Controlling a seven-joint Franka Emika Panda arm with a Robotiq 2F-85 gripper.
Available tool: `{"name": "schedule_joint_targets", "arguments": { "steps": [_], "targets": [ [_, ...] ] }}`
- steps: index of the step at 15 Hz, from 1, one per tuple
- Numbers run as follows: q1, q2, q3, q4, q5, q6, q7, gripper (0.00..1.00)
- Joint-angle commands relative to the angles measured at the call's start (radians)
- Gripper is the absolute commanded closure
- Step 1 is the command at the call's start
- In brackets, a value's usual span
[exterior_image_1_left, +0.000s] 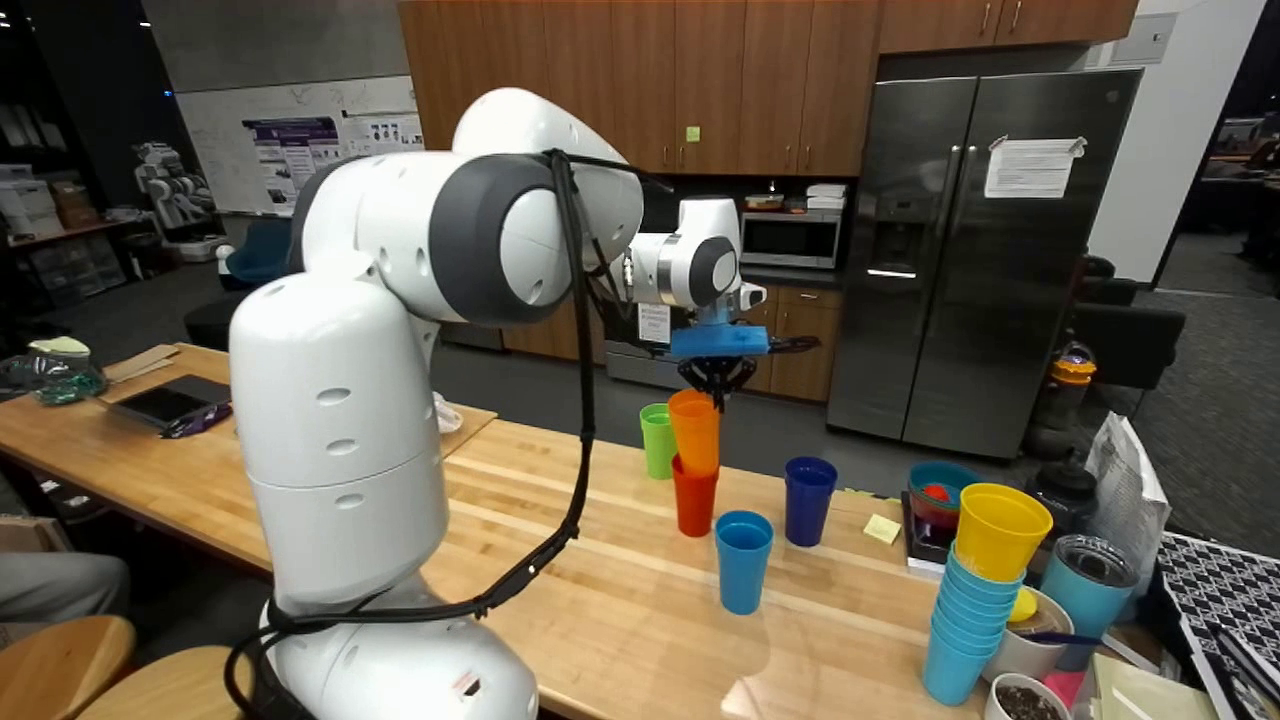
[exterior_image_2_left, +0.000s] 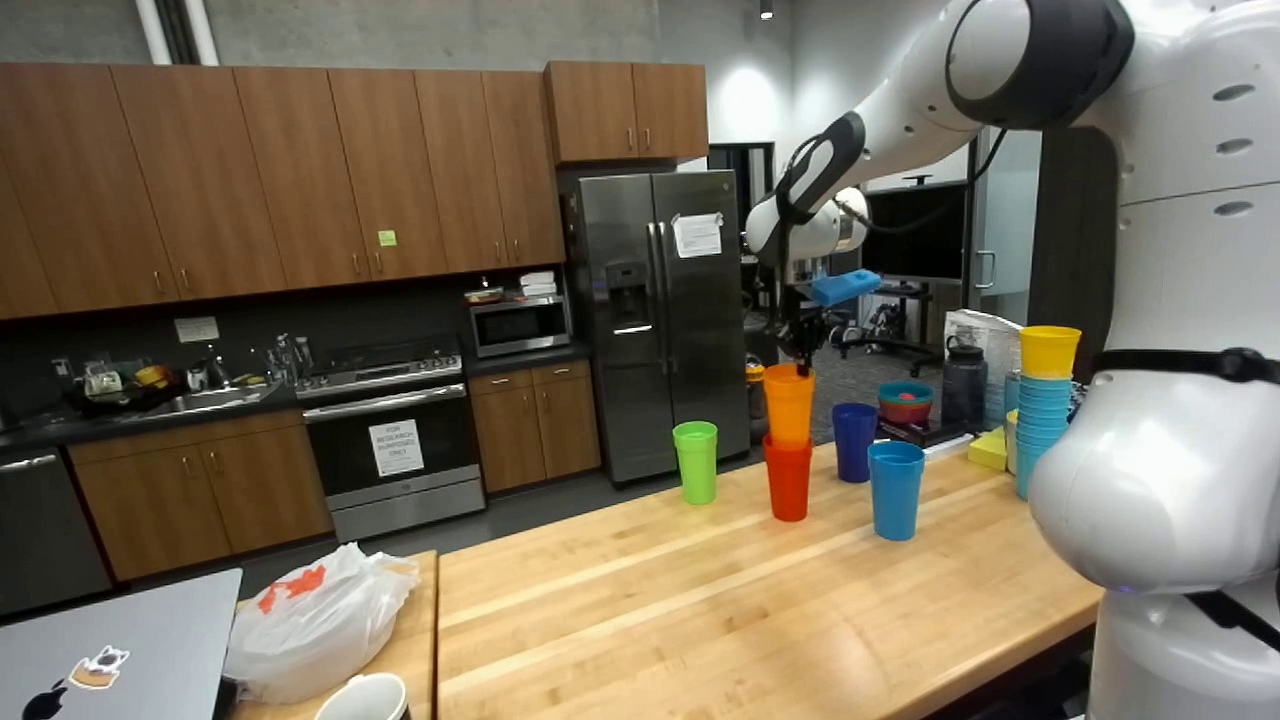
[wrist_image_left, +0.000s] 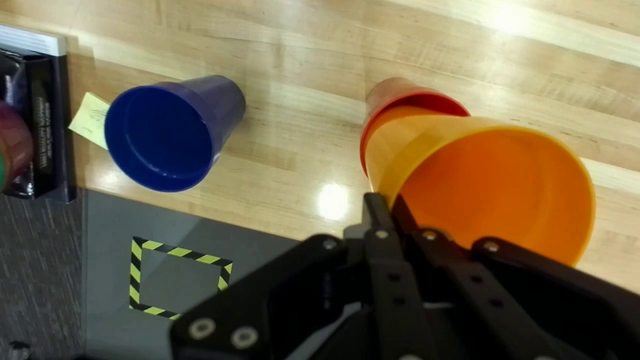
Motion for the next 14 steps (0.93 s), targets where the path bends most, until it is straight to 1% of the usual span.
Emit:
{"name": "schedule_joint_targets", "arguments": {
  "steps": [1, 6, 14],
  "targets": [
    [0.004, -0.091, -0.011, -0.044, -0.026, -0.001, 0.006, 0.99],
    [0.018, -0.148, -0.004, -0.055, -0.045, -0.002, 0.012, 0.99],
    [0.071, -0.166, 0.03, -0.058, -0.075, 0.005, 0.023, 0.99]
  ]
}}
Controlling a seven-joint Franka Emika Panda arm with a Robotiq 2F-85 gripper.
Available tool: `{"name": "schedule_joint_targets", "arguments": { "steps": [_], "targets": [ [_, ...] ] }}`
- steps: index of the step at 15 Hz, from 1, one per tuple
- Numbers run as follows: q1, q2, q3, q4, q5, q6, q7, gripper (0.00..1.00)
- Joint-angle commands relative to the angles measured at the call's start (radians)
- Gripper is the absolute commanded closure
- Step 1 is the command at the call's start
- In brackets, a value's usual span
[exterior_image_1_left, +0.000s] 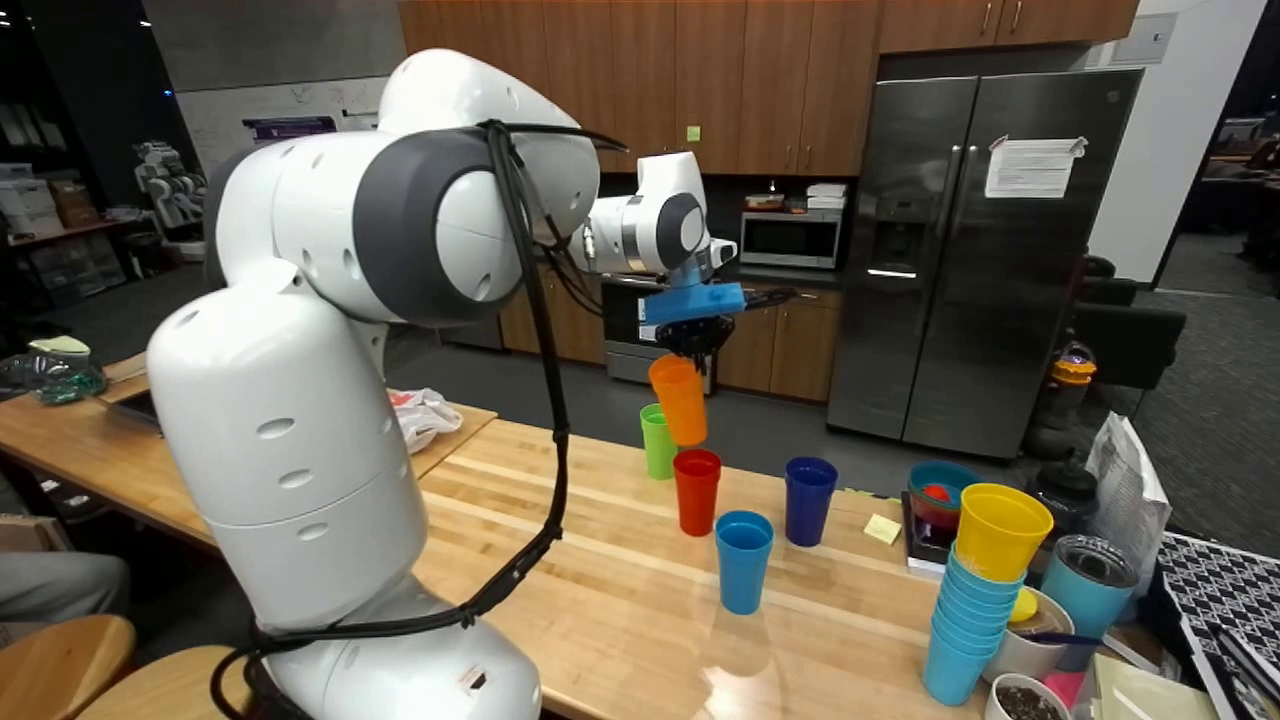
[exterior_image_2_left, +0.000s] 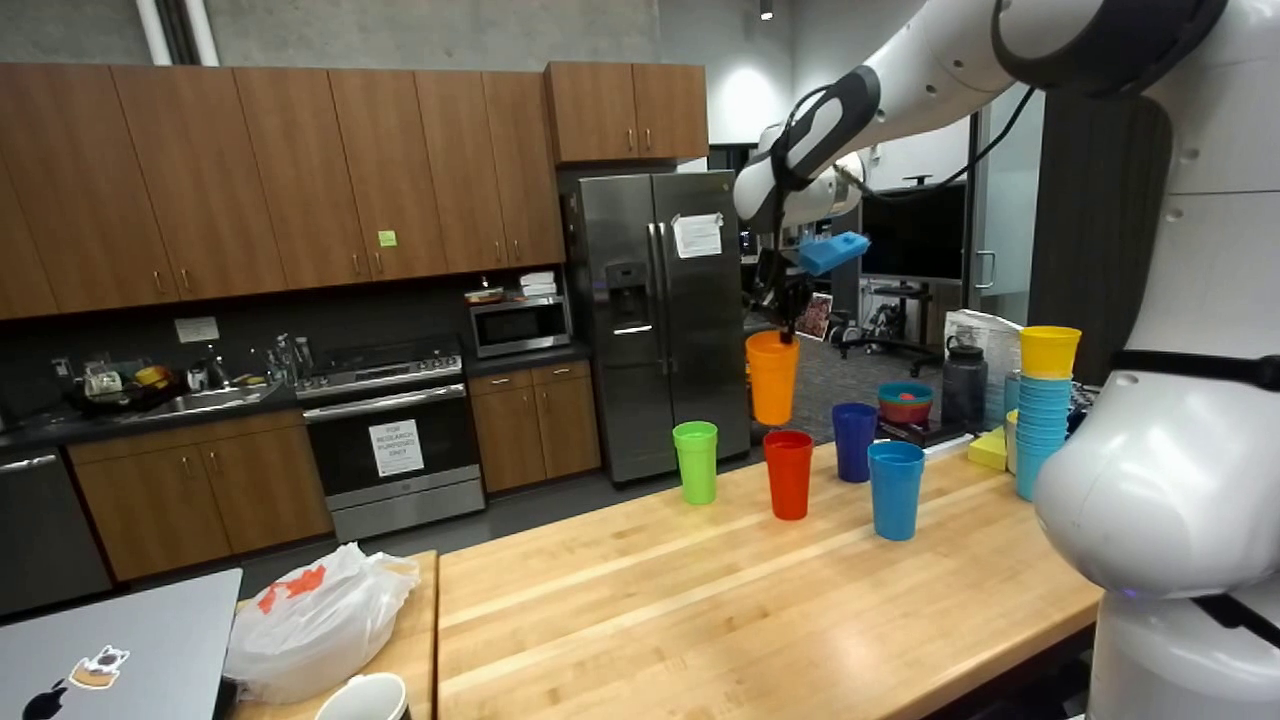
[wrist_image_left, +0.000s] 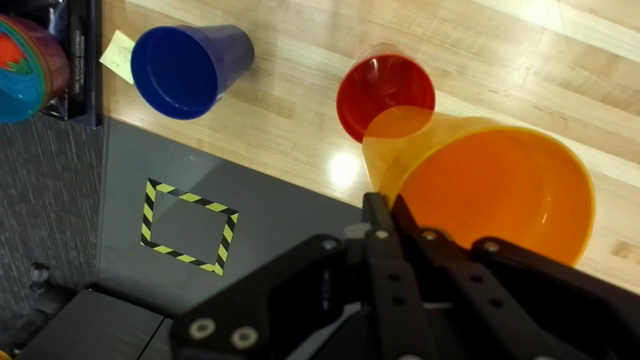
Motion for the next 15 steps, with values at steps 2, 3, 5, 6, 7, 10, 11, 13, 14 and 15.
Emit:
{"name": "schedule_joint_targets", "arguments": {
  "steps": [2, 3, 5, 6, 7, 10, 11, 13, 14, 15],
  "targets": [
    [0.031, -0.027, 0.02, -0.027, -0.028, 0.009, 0.018, 0.99],
    [0.038, -0.026, 0.026, -0.031, -0.028, 0.01, 0.022, 0.99],
    [0.05, -0.022, 0.035, -0.037, -0.028, 0.013, 0.021, 0.99],
    [0.055, -0.021, 0.039, -0.041, -0.027, 0.015, 0.021, 0.99],
    [0.06, -0.021, 0.045, -0.047, -0.026, 0.015, 0.025, 0.99],
    [0.073, -0.018, 0.057, -0.063, -0.024, 0.024, 0.028, 0.99],
    [0.077, -0.016, 0.061, -0.073, -0.021, 0.029, 0.032, 0.99],
    [0.084, -0.008, 0.066, -0.098, -0.017, 0.046, 0.037, 0.99],
    [0.086, -0.004, 0.068, -0.108, -0.015, 0.054, 0.038, 0.99],
    [0.089, 0.002, 0.07, -0.122, -0.013, 0.06, 0.041, 0.99]
  ]
}}
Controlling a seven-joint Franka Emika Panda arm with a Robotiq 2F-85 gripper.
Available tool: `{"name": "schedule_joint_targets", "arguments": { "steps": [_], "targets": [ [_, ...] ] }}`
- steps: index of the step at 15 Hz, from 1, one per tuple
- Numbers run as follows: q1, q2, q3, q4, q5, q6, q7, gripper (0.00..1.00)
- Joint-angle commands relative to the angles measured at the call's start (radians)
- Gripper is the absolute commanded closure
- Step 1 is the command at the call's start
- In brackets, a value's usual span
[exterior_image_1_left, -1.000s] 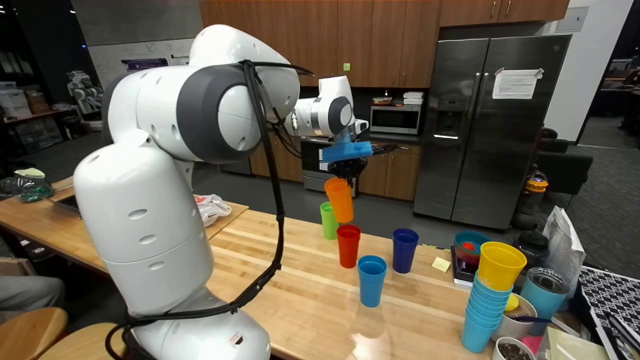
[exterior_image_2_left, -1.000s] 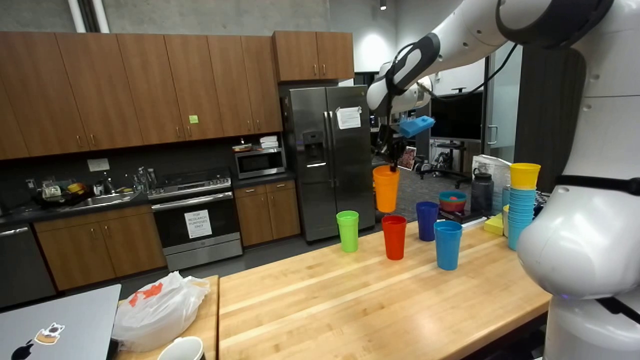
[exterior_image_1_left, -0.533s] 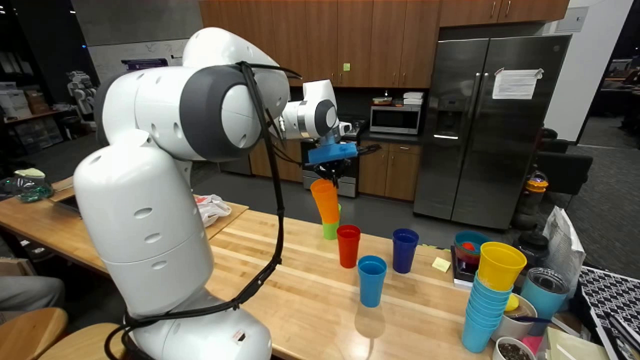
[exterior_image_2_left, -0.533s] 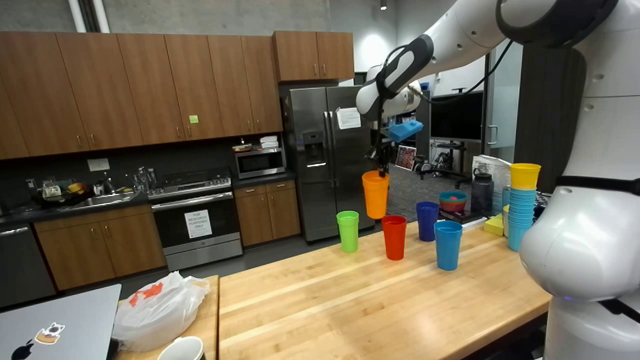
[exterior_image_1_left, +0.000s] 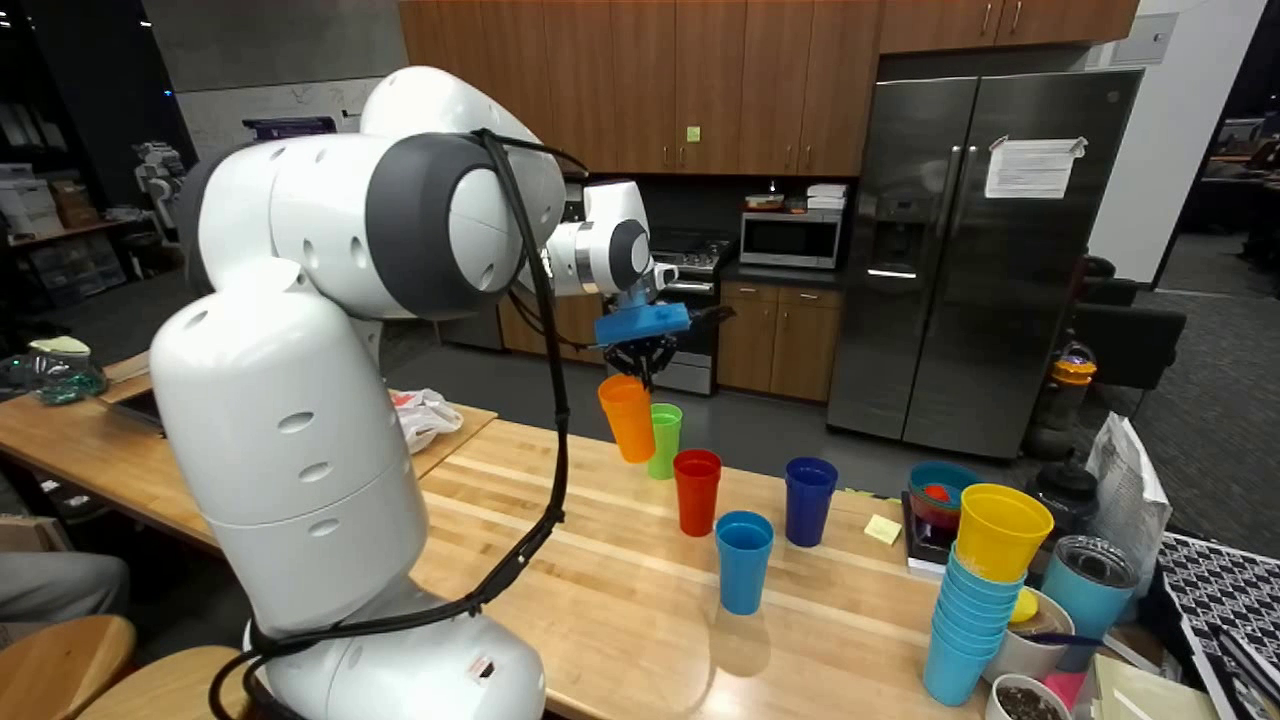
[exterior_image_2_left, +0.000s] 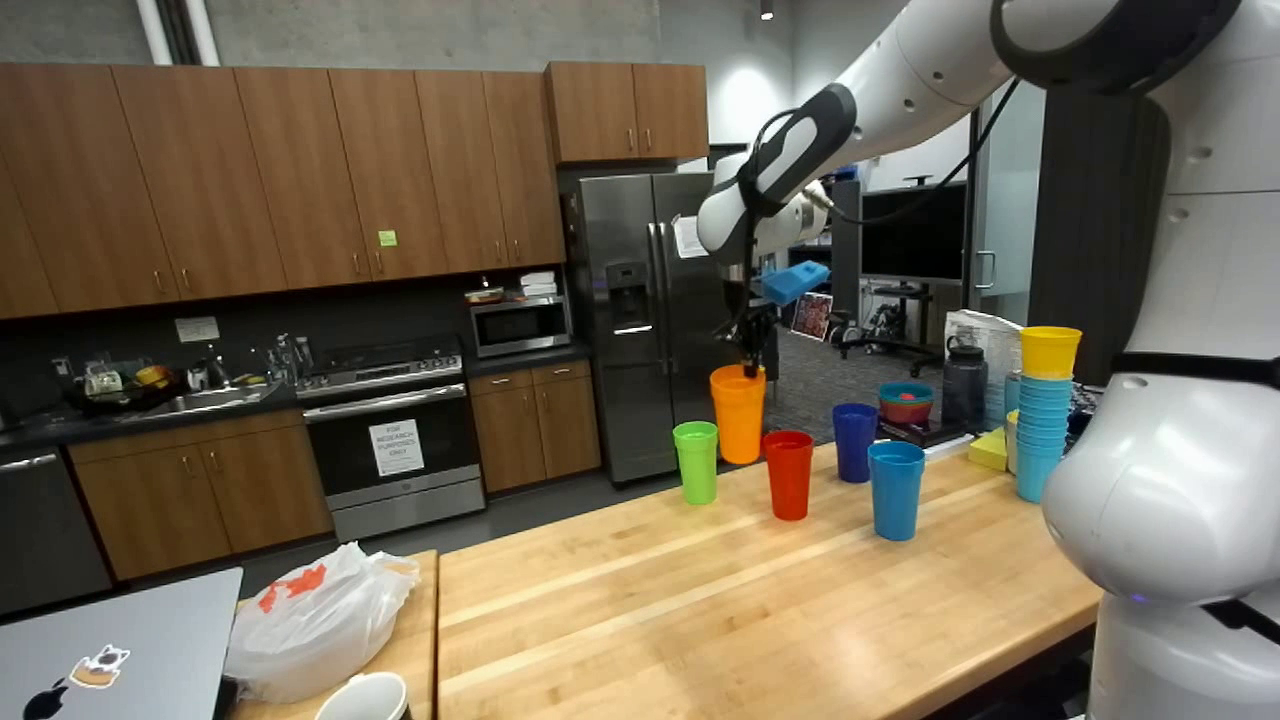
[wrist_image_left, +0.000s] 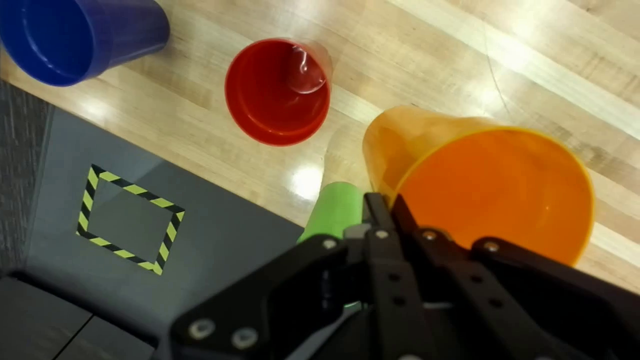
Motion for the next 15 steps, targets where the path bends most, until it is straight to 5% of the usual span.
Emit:
{"name": "schedule_joint_targets", "arguments": {
  "steps": [1, 15],
  "targets": [
    [0.007, 0.002, 0.006, -0.05, -0.006, 0.038, 0.02, 0.99],
    [0.006, 0.114, 0.016, -0.099, 0.011, 0.085, 0.012, 0.99]
  ]
}}
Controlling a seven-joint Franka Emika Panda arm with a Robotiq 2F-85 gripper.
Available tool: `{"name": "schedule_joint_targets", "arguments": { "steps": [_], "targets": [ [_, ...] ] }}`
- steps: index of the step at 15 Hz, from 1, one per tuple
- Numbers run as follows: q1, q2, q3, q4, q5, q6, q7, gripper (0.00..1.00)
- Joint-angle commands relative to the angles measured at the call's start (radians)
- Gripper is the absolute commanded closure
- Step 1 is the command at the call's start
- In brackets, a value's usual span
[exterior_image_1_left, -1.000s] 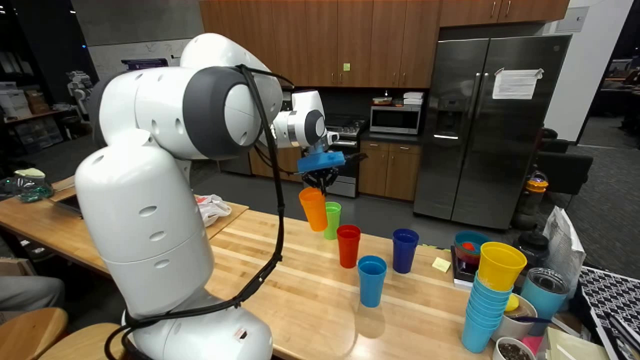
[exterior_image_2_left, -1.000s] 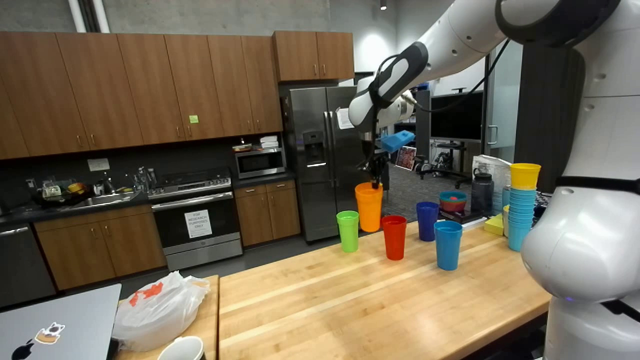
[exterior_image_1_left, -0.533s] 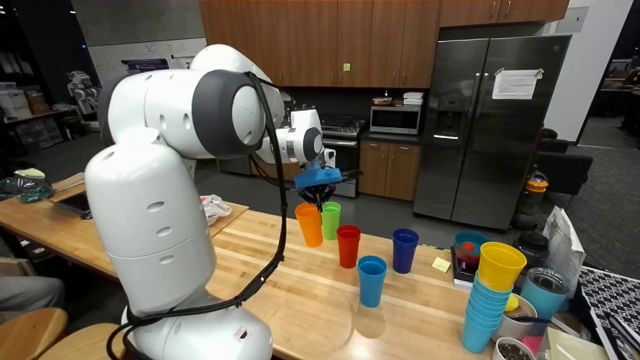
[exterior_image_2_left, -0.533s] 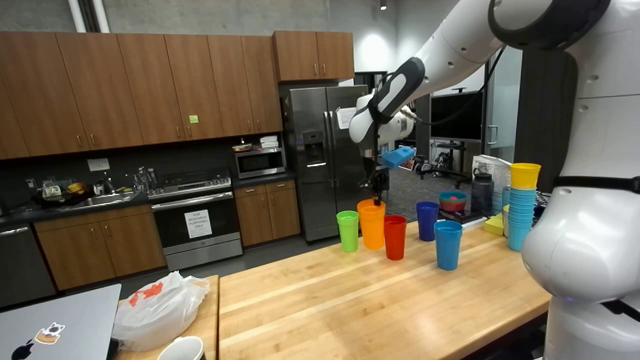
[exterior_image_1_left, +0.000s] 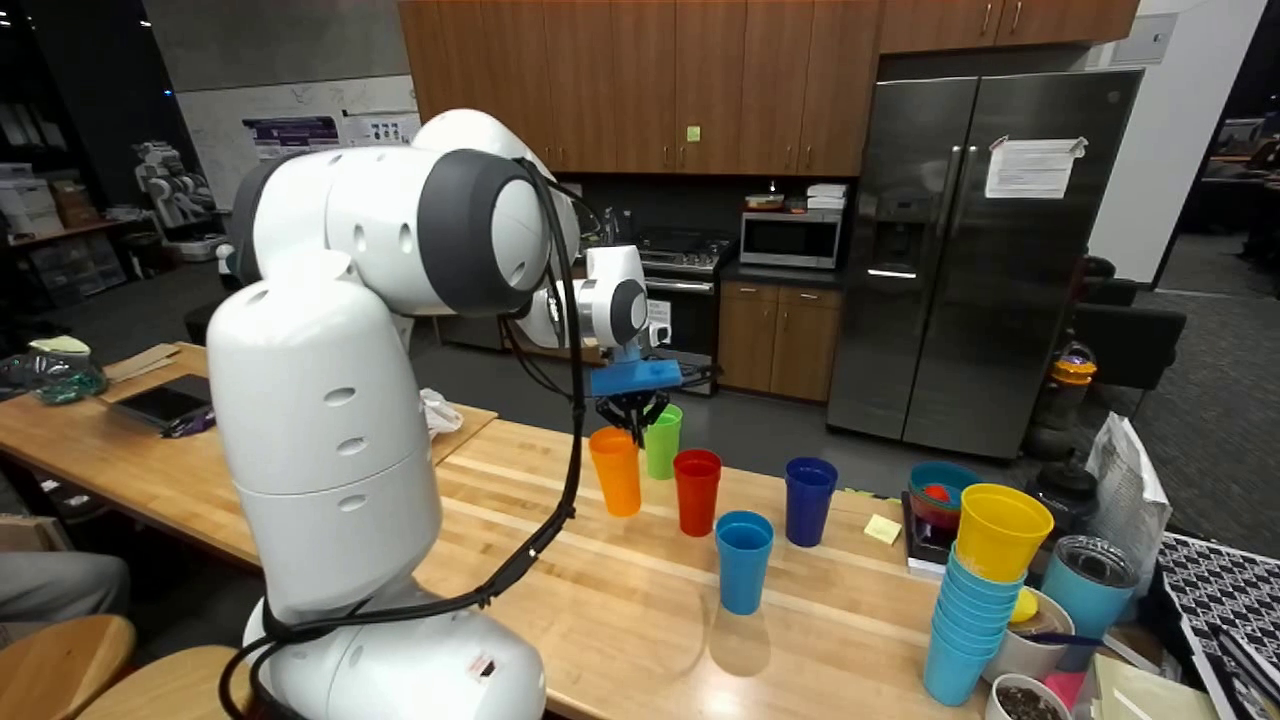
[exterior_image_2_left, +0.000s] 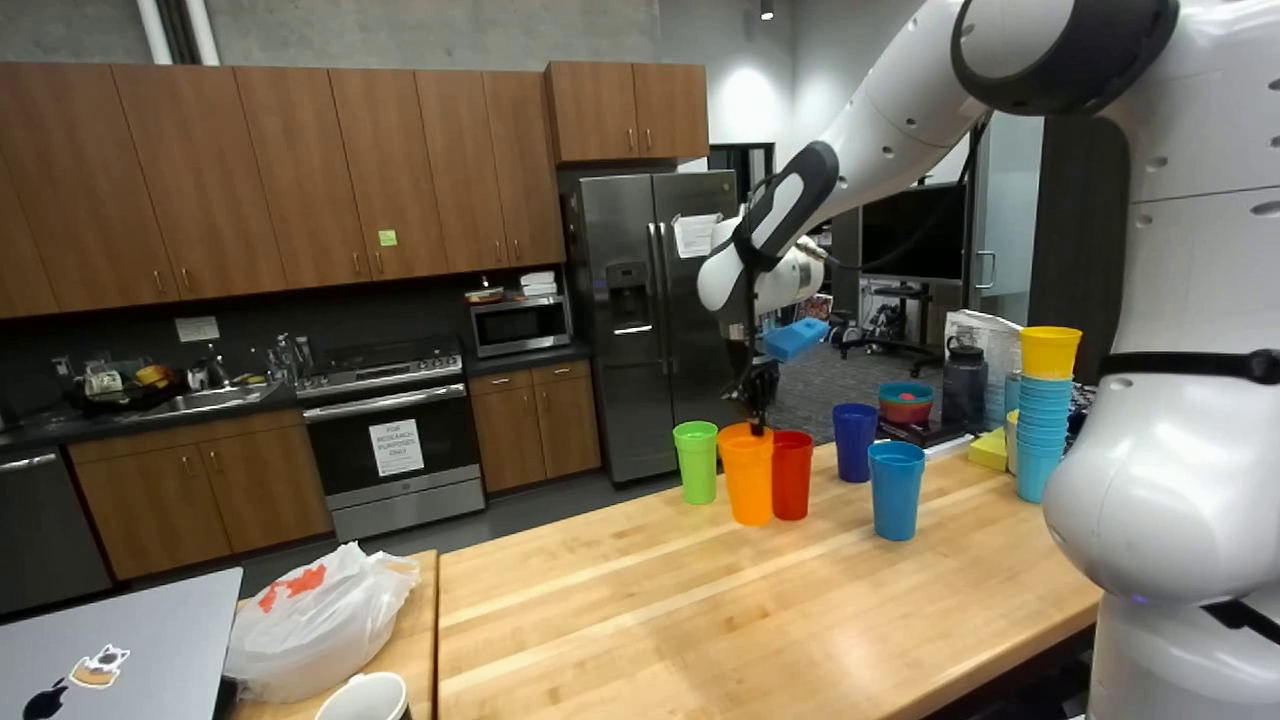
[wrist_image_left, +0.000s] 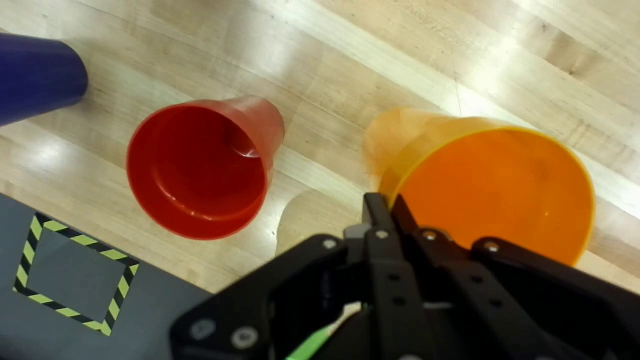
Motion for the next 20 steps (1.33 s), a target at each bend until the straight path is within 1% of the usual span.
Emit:
{"name": "schedule_joint_targets", "arguments": {
  "steps": [1, 9, 10, 11, 12, 15, 18, 20],
  "targets": [
    [0.001, 0.025, 0.005, -0.004, 0.011, 0.018, 0.008, 0.99],
    [-0.002, 0.086, 0.009, 0.006, 0.013, 0.026, 0.005, 0.99],
    [-0.003, 0.09, 0.009, 0.005, 0.011, 0.03, 0.005, 0.91],
    [-0.004, 0.093, 0.009, 0.005, 0.011, 0.032, 0.003, 0.71],
    [-0.004, 0.096, 0.009, 0.005, 0.011, 0.032, 0.004, 0.67],
    [-0.007, 0.097, 0.007, 0.001, 0.01, 0.037, 0.005, 0.48],
    [-0.015, 0.064, 0.001, -0.028, 0.006, 0.072, 0.006, 0.27],
    [-0.025, 0.026, -0.009, -0.04, -0.003, 0.072, 0.005, 0.13]
  ]
}}
